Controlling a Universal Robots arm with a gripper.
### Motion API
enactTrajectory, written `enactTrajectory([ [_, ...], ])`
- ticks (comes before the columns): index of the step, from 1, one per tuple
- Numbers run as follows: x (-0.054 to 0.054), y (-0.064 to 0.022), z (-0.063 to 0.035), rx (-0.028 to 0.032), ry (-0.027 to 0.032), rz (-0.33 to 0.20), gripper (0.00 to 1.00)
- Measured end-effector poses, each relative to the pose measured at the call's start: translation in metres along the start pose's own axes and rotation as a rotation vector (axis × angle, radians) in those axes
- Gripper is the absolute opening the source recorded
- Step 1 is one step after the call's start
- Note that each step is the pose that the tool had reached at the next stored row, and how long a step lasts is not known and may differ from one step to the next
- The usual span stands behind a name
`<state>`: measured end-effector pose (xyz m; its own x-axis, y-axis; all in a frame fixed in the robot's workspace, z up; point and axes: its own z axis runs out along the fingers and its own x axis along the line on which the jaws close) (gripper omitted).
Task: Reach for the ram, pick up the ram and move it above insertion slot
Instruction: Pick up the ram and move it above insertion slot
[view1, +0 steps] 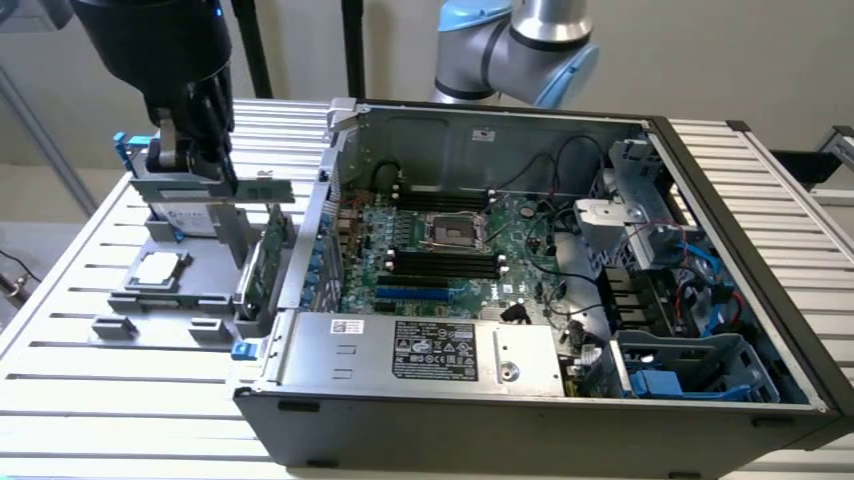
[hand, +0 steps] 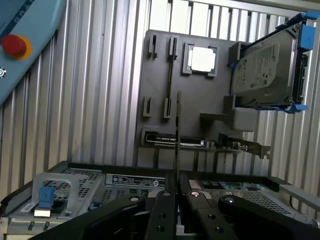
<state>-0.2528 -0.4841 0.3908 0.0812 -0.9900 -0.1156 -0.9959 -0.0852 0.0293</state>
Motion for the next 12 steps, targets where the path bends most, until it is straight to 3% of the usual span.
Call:
enactTrajectory([
  [12, 0.004, -0.0523, -0.0026, -0.0022, -0.0062, -0.003, 0.13],
])
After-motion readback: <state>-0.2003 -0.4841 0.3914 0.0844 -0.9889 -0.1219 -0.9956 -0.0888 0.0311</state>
